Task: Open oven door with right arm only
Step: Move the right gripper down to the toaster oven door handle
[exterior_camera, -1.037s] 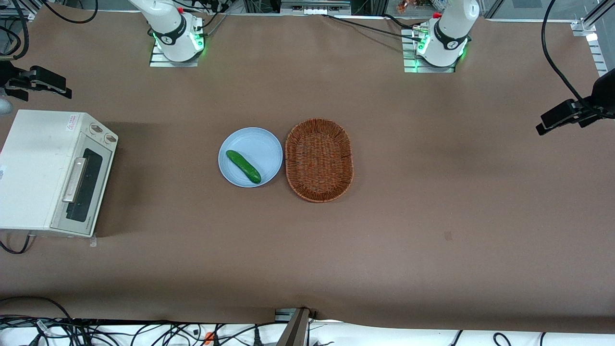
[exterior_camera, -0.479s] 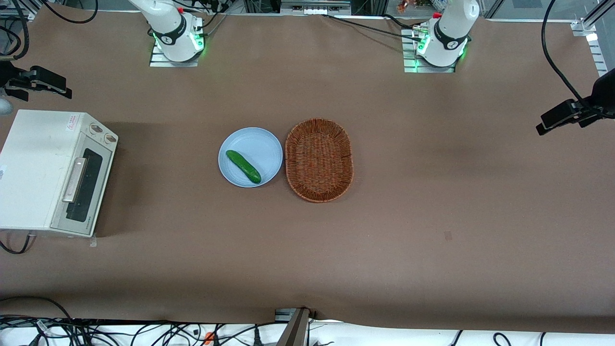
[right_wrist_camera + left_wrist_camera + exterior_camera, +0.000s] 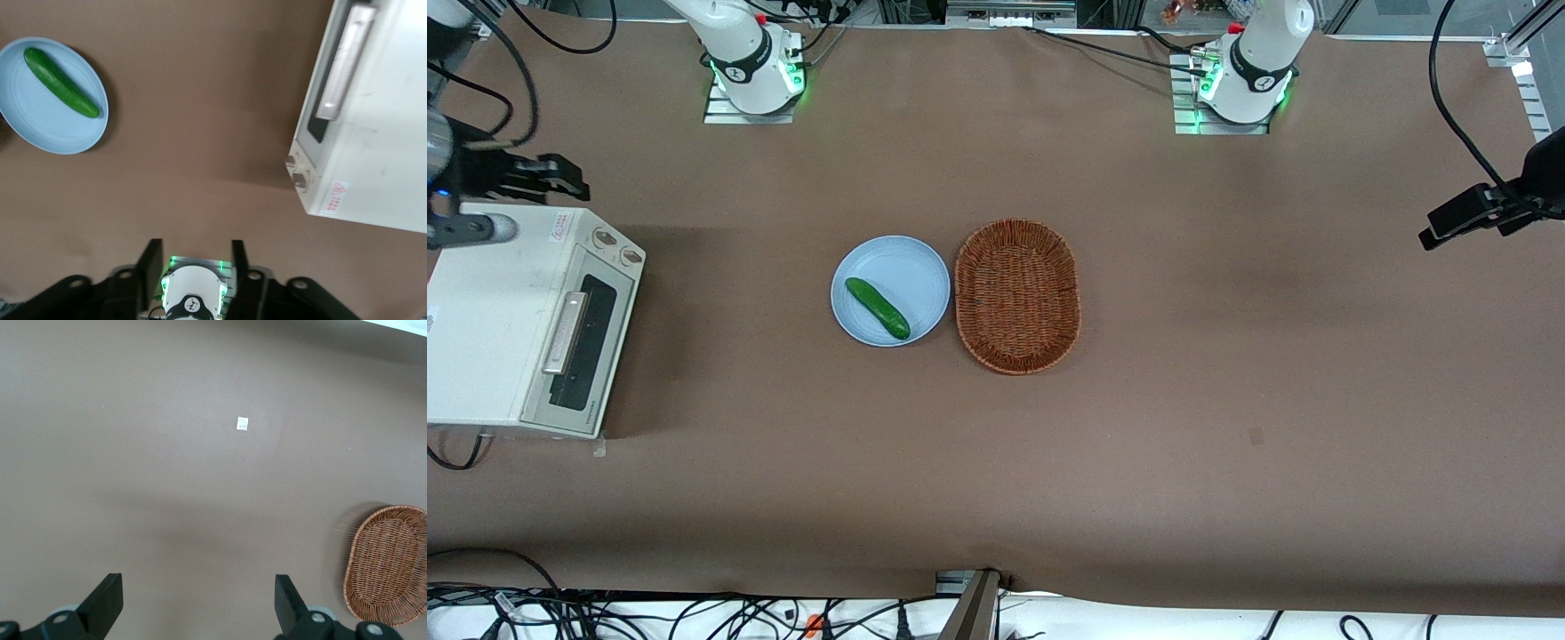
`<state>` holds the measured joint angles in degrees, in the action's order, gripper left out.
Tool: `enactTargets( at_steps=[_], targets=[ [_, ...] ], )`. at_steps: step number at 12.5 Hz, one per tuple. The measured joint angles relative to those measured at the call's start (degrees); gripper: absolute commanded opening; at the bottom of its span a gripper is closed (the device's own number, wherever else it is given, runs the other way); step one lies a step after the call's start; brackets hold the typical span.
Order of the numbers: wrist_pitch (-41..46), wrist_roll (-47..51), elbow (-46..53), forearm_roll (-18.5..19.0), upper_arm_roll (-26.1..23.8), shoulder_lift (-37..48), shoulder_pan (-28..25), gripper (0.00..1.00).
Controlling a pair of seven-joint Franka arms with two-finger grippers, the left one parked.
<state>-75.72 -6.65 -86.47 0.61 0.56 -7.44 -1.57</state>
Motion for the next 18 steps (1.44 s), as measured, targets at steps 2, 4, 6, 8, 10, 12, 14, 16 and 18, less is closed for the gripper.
enactTargets(
  at_steps=[2,4,6,8,10,12,14,16,18],
  targets=[
    [-0.16,0.03,-0.89,2.48,-0.10,-2.58,-1.93,0.00],
    [-1.55,0.09,-1.40,7.80,-0.15,-6.16,-4.18,0.00],
    [-5.34,0.13,-2.81,12.70,-0.18,-10.17,-5.15,0.00],
    [-9.88,0.02,-5.14,19.98,-0.17,-13.58,-5.22,0.00],
    [-12.81,0.00,-7.12,26.82,-0.18,-16.23,-5.72,0.00],
    [-13.57,-0.07,-7.49,30.50,-0.19,-17.60,-6.14,0.00],
    [-13.64,-1.72,-7.56,34.93,-0.17,-18.00,-6.16,0.00],
    [-14.67,-4.28,-7.56,38.11,0.05,-18.02,-6.00,0.00],
    [-16.72,-5.84,-7.58,40.17,0.37,-18.27,-5.08,0.00]
  ],
)
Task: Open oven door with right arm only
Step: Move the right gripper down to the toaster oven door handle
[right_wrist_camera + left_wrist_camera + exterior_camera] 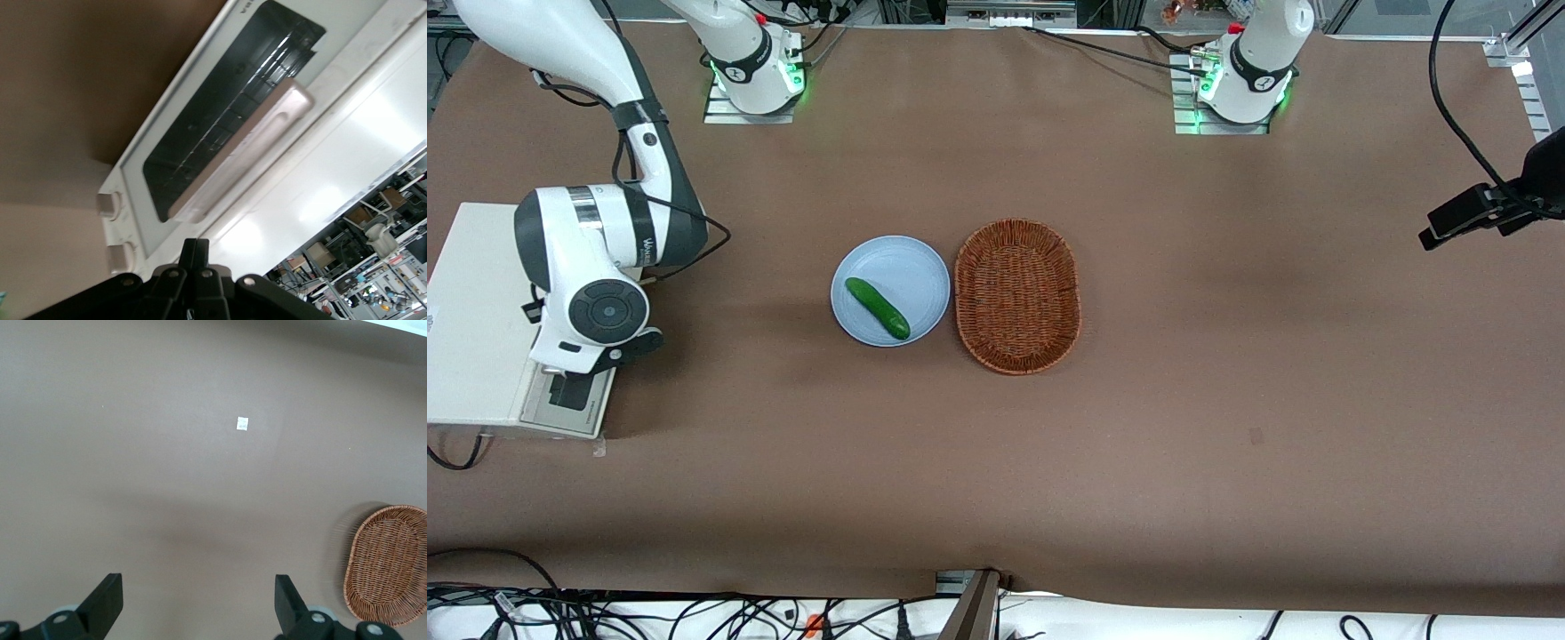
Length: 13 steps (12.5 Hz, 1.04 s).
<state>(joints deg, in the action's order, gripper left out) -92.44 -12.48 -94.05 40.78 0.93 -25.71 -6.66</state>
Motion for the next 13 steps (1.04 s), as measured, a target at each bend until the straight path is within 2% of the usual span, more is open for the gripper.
enactTargets(
  at_steps=[3,13],
  targets=[
    [-3.09,-1.81,-0.08,1.18,0.14,-1.07,1.73,0.00],
    [-6.31,-2.09,-0.14,1.33,0.14,-2.53,3.01,0.00]
  ],
)
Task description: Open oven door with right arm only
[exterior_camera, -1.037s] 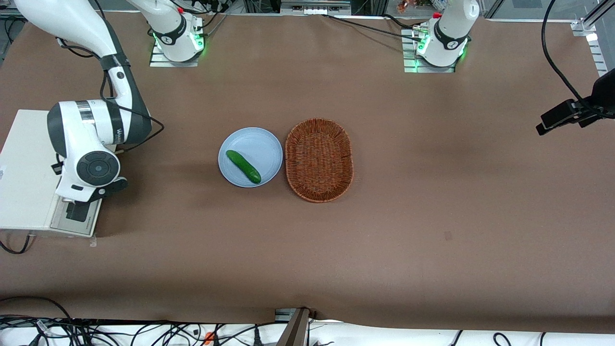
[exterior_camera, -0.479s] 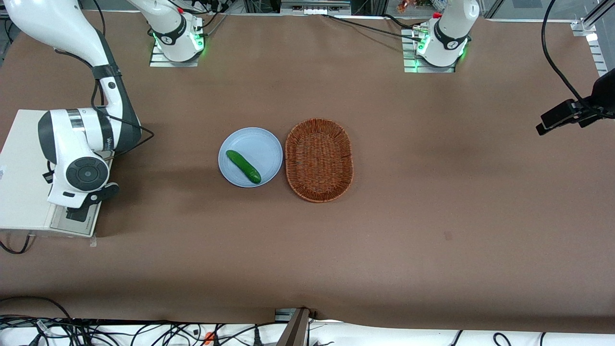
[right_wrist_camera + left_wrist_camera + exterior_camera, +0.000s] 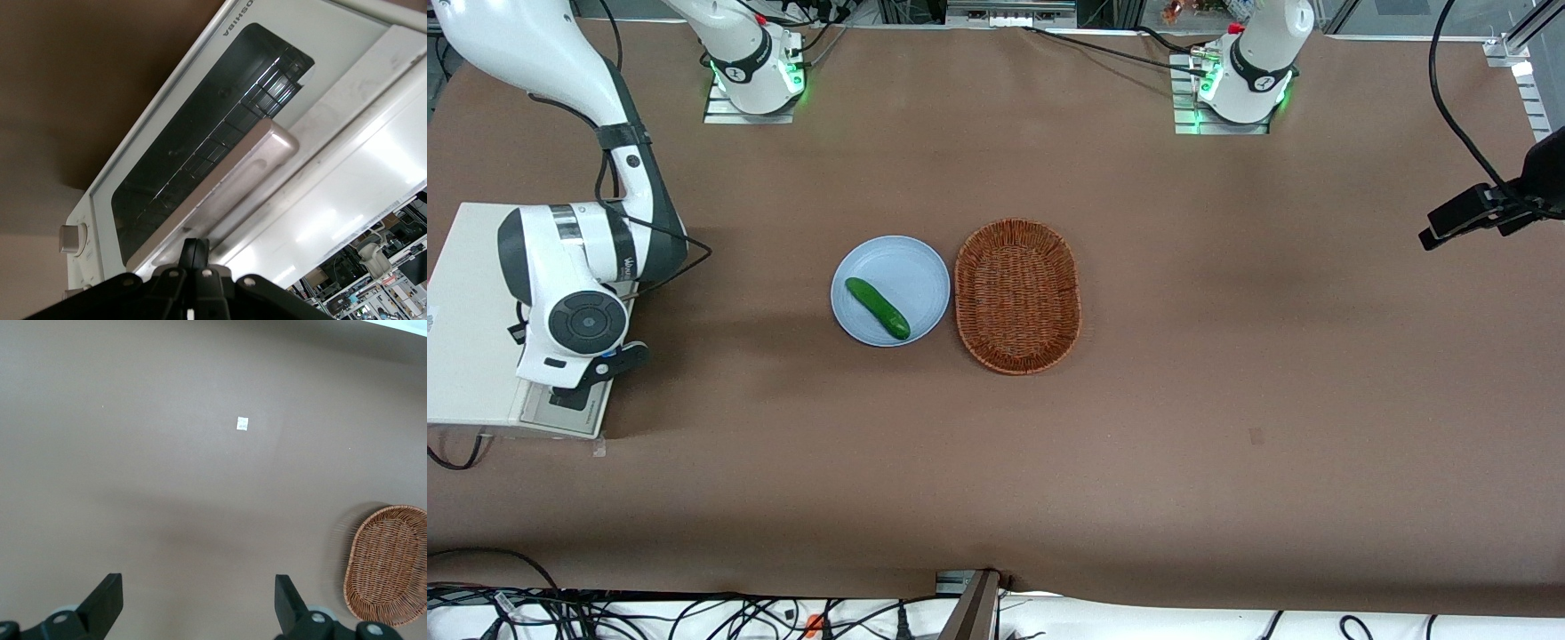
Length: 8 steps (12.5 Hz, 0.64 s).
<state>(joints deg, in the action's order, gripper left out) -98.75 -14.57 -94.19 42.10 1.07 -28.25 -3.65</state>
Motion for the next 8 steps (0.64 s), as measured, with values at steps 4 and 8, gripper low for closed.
enactTargets(
  at_steps=[4,8],
  targets=[
    [-0.17,-0.01,0.01,0.00,-0.02,-0.17,0.11,0.00],
    [-0.25,-0.01,0.40,-2.05,-0.06,-0.24,-0.06,0.00]
  ],
)
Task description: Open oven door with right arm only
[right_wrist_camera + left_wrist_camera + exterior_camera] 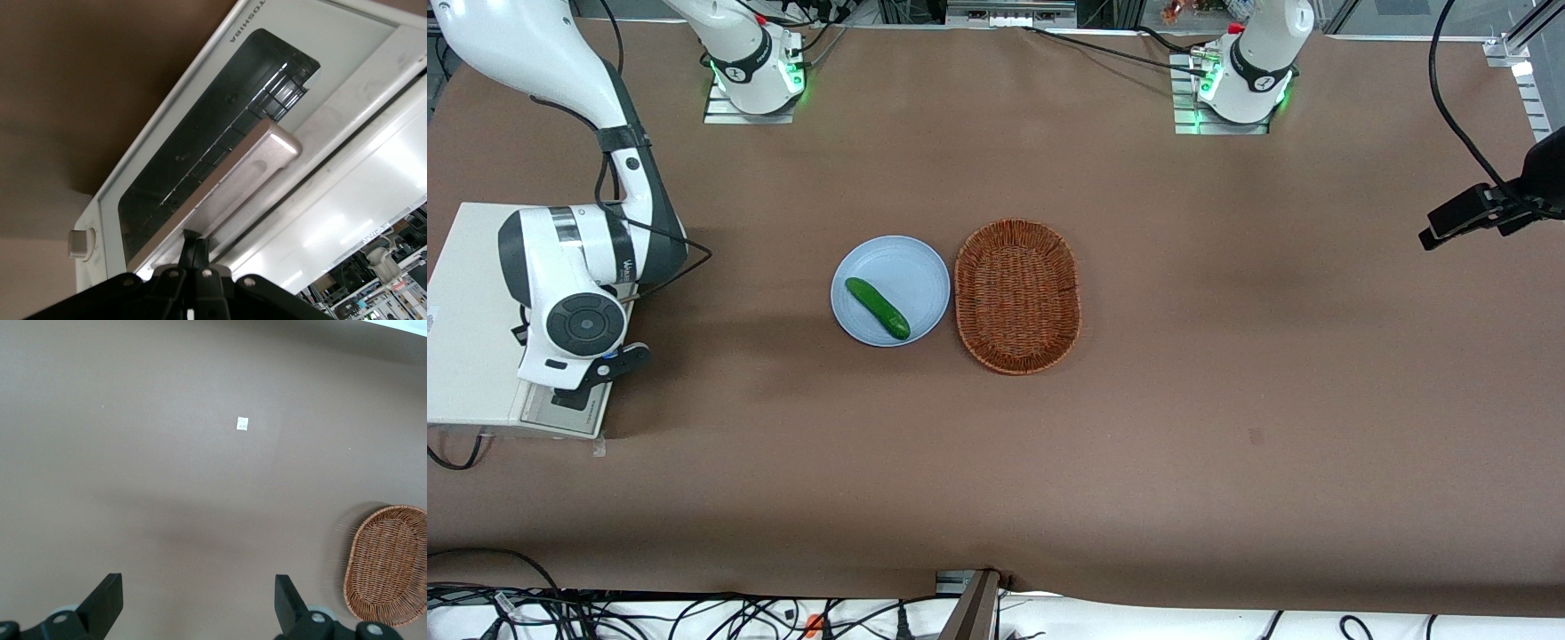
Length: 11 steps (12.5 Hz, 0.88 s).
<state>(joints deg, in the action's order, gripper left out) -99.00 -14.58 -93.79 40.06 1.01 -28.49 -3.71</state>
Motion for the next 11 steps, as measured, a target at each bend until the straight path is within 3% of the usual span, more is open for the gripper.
enactTargets(
  at_steps=[11],
  targets=[
    [-2.07,0.86,1.66,-9.19,-1.60,-2.09,-1.39,0.00]
  ],
)
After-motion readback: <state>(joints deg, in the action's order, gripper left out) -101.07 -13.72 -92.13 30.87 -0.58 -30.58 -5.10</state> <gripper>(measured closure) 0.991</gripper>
